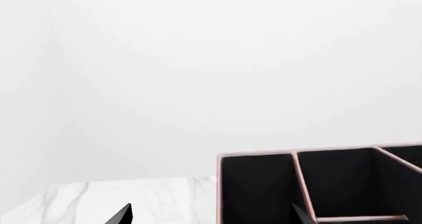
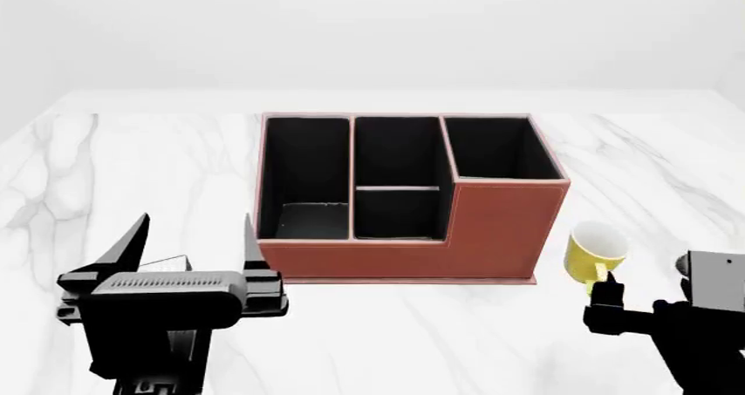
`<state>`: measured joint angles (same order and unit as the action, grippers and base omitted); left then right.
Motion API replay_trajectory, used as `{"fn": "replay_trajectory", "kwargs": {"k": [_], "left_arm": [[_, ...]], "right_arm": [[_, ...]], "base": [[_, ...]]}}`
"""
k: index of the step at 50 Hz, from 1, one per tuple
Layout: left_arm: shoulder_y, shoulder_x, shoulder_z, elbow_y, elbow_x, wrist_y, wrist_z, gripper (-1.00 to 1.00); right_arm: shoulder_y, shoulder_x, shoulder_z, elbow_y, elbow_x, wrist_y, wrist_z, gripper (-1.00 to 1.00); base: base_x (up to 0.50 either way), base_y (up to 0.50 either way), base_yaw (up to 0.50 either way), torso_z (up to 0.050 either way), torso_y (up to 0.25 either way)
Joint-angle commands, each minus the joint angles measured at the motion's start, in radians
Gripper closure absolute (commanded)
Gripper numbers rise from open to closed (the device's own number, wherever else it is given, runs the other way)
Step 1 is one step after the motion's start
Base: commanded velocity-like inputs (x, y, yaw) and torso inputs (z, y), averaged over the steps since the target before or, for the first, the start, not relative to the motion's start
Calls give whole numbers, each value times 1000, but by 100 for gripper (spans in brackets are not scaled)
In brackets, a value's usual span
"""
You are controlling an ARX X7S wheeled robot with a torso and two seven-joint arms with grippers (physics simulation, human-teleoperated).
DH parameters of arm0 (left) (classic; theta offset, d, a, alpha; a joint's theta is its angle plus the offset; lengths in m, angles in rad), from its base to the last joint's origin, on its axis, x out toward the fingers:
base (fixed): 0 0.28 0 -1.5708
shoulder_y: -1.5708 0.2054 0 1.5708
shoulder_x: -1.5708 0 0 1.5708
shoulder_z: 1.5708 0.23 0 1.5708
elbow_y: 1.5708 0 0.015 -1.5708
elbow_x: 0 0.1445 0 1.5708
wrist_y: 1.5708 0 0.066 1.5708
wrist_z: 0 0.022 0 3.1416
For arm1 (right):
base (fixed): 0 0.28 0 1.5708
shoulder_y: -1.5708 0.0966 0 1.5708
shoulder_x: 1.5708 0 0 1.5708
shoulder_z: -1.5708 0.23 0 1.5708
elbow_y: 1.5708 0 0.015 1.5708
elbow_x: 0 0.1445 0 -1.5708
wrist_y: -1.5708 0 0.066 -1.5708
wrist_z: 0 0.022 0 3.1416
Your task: Pick up the yellow and white mug and place it to the right of the caddy.
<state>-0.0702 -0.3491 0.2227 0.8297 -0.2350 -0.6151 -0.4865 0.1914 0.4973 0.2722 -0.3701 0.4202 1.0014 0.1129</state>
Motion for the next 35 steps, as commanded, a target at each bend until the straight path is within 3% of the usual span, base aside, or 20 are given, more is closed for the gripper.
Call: {"fn": "replay_trajectory", "kwargs": {"k": [1,21,28,35], "left_arm": [[25,-8,-5,26,-1,6,-11,-100],[67,-24,-16,71,-2,16,-32,-100],[72,-27,-19,68,-3,25,-34,-100],[74,-29,-26,52,-9,41,-31,-100]], "right_arm": [[-142,-1,196,-330,118,114,2,-100],[-268,-38,550,-669,354,240,-32,-100],[-404,71,570,-676,593,80,175,-100],[-503,171,538,-676,692,-73,312,-100]], "base": [[0,0,0,0,0],[0,0,0,0,0],[0,0,0,0,0],[0,0,0,0,0]]}}
